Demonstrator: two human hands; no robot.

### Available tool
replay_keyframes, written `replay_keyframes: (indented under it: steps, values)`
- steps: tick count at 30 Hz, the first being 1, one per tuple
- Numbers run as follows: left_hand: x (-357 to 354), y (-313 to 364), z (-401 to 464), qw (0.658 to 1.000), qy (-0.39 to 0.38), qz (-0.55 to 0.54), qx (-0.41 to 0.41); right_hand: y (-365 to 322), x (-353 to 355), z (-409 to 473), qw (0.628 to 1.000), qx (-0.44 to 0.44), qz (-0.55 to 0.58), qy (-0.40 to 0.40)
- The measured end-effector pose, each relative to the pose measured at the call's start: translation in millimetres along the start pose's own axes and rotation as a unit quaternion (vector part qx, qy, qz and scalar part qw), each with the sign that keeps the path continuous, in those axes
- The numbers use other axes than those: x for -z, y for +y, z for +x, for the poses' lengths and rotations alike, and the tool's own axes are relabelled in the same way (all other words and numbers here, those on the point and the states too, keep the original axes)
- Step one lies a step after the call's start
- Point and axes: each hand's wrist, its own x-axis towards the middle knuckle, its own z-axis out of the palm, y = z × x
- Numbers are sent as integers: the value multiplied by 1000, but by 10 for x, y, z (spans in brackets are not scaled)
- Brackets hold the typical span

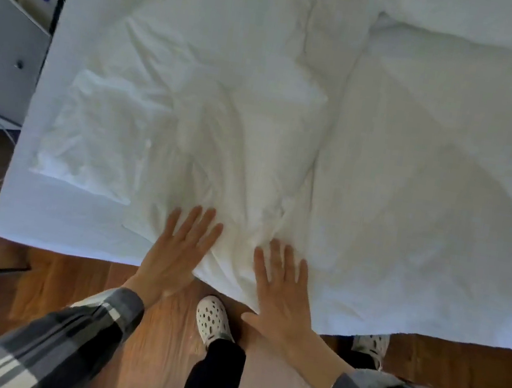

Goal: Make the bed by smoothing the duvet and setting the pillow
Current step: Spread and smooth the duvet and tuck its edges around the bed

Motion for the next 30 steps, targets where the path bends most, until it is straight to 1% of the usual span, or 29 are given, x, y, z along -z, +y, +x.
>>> replay_keyframes:
  steps: [1, 2, 4, 6, 7, 9, 10, 11, 13, 14, 15, 16, 17, 18, 19, 20, 21, 22, 23, 24, 25, 26, 27, 28, 29, 30]
  values:
    - [-48, -136, 8, 1000, 3, 9, 13, -74, 5, 97, 1000, -26, -7, -11]
    - [-98, -311, 27, 1000, 17, 8, 8, -186, 21, 240, 999, -50, -10, -11]
    - [-22, -476, 164, 998, 52, -38, -15, -261, 128, 438, 996, -88, -31, 1]
    - [105, -563, 266, 992, 88, -92, -18, -297, 216, 522, 994, -105, -32, 20]
    - [137, -571, 252, 990, 81, -115, -10, -278, 227, 502, 994, -104, -23, 37]
    - [153, -530, 81, 988, 51, -148, -5, -262, 232, 404, 994, -101, -25, 39]
    - [124, -462, -46, 988, 16, -156, -10, -289, 202, 339, 995, -93, -35, 25]
    - [144, -375, -186, 986, -53, -156, -21, -341, 175, 284, 996, -76, -43, 2]
    - [215, -189, -382, 968, -192, -152, -52, -453, 226, 254, 996, -39, -55, -53]
    - [271, -126, -407, 955, -240, -158, -69, -478, 324, 276, 994, -21, -52, -91]
    - [346, -91, -403, 942, -277, -169, -86, -483, 440, 311, 991, -6, -44, -124]
    - [428, -88, -359, 926, -309, -196, -91, -465, 551, 348, 990, 2, -32, -141]
    - [495, -120, -307, 907, -336, -239, -82, -446, 651, 388, 990, 1, 0, -144]
    - [564, -176, -257, 890, -343, -293, -63, -441, 743, 435, 993, -3, 41, -114]
    - [601, -261, -202, 888, -306, -340, -42, -428, 769, 492, 996, -2, 72, -45]
    - [608, -376, -137, 899, -230, -373, -13, -428, 745, 552, 996, -9, 83, 28]
    - [563, -526, -60, 912, -131, -388, 31, -421, 681, 607, 992, -33, 87, 82]
    - [478, -687, 23, 922, -25, -378, 83, -384, 575, 640, 988, -70, 80, 110]
    - [398, -857, 84, 927, 54, -346, 133, -356, 454, 656, 987, -105, 55, 107]
    - [276, -1050, 112, 931, 81, -306, 185, -343, 292, 668, 989, -124, 23, 73]
    - [169, -1215, 120, 932, 69, -274, 227, -302, 147, 622, 991, -134, -7, 19]
    - [47, -1339, 108, 931, 38, -261, 252, -266, 10, 567, 990, -138, -23, -29]
    - [-73, -1427, 89, 930, 9, -258, 262, -231, -71, 539, 988, -139, -37, -51]
    - [-168, -1491, 34, 928, -7, -263, 265, -229, -68, 567, 988, -133, -47, -57]
    - [-221, -1526, -37, 928, -15, -271, 256, -266, -2, 592, 990, -128, -49, -42]
    - [-221, -1548, -92, 930, -10, -280, 240, -327, 109, 620, 990, -135, -37, 5]
